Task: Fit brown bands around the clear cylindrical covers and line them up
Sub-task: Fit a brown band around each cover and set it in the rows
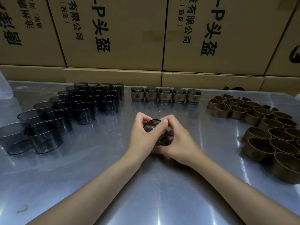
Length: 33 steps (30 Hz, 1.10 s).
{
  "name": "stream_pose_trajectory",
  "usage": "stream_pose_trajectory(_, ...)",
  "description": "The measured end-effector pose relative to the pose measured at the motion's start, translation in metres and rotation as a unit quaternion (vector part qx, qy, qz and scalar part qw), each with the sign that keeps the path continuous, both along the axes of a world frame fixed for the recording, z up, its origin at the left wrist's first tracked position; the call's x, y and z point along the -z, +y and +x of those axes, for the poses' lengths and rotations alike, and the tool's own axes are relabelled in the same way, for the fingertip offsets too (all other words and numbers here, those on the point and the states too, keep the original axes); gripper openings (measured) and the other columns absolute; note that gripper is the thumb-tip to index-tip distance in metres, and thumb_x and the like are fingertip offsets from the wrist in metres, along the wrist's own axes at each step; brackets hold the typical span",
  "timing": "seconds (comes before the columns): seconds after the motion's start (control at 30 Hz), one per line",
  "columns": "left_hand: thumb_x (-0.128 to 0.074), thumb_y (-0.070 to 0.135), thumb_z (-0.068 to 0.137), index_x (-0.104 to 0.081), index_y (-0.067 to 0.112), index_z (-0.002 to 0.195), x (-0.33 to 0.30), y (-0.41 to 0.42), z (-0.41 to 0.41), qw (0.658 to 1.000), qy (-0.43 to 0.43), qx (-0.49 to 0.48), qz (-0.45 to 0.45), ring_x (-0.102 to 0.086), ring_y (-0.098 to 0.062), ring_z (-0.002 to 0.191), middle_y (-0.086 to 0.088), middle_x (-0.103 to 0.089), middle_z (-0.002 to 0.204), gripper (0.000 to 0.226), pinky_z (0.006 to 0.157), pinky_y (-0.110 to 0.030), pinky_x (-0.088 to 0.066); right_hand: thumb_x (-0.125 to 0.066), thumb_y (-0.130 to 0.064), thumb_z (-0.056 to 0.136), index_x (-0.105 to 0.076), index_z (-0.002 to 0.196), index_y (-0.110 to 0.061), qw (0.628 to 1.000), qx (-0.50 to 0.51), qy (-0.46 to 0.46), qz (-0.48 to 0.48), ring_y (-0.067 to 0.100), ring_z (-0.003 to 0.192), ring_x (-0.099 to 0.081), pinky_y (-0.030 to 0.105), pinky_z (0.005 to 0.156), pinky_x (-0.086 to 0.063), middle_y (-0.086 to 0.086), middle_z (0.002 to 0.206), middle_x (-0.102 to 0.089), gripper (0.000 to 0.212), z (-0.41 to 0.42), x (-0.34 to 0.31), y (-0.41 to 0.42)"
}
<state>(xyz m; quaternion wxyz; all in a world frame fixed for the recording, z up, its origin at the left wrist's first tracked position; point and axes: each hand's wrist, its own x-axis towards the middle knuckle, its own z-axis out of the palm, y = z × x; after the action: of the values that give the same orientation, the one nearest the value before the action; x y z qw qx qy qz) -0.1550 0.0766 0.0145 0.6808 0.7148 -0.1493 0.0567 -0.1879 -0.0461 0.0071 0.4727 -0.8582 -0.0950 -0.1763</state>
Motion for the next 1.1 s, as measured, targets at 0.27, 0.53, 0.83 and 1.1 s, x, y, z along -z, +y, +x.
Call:
stream_pose_trajectory(0.27, -0.051, 0.043, 0.089, -0.063, 0.022, 0.117, -0.007, 0.003, -0.005, 0.986, 0.055, 0.139, -0.078, -0.062, -0.017, 0.113, -0.005, -0.066, 0.119, 0.038, 0.097, -0.037, -0.050, -0.082, -0.012, 0.073, -0.051, 0.122, -0.019, 0.985, 0.018, 0.023, 0.170, 0.006, 0.100, -0.064, 0.021, 0.081, -0.053, -0.003, 0.109, -0.065, 0.058, -0.002, -0.009, -0.001)
stream_pose_trajectory(0.53, -0.074, 0.032, 0.069, -0.047, 0.025, 0.139, -0.005, 0.001, -0.008, 0.984, -0.091, 0.146, 0.035, -0.054, -0.005, 0.122, 0.003, -0.057, 0.133, 0.074, 0.104, -0.030, -0.045, -0.059, -0.043, 0.077, -0.073, 0.106, -0.016, 0.899, -0.065, 0.162, 0.401, 0.029, 0.089, -0.071, 0.036, 0.074, -0.058, 0.012, 0.104, -0.073, 0.041, -0.005, -0.026, -0.017)
stream_pose_trajectory(0.83, -0.083, 0.021, 0.069, -0.058, 0.014, 0.100, -0.008, -0.004, -0.013, 0.985, -0.060, 0.125, -0.106, -0.068, -0.004, 0.085, 0.005, -0.071, 0.091, 0.040, 0.074, -0.014, -0.050, -0.025, -0.067, 0.092, -0.051, 0.043, -0.023, 0.950, 0.028, 0.155, 0.268, 0.008, 0.035, -0.031, 0.017, 0.036, -0.024, -0.005, 0.042, -0.040, 0.070, -0.003, -0.021, 0.000)
stream_pose_trajectory(1.1, -0.073, 0.051, 0.062, -0.061, 0.025, 0.063, -0.017, -0.004, -0.015, 0.977, 0.085, 0.100, -0.171, -0.061, -0.016, 0.077, -0.002, -0.065, 0.075, 0.029, 0.082, -0.034, -0.049, -0.025, -0.064, 0.092, -0.048, 0.053, -0.018, 0.947, -0.009, 0.164, 0.277, 0.008, 0.032, -0.024, 0.015, 0.034, -0.020, -0.005, 0.039, -0.033, 0.064, -0.004, -0.020, -0.001)
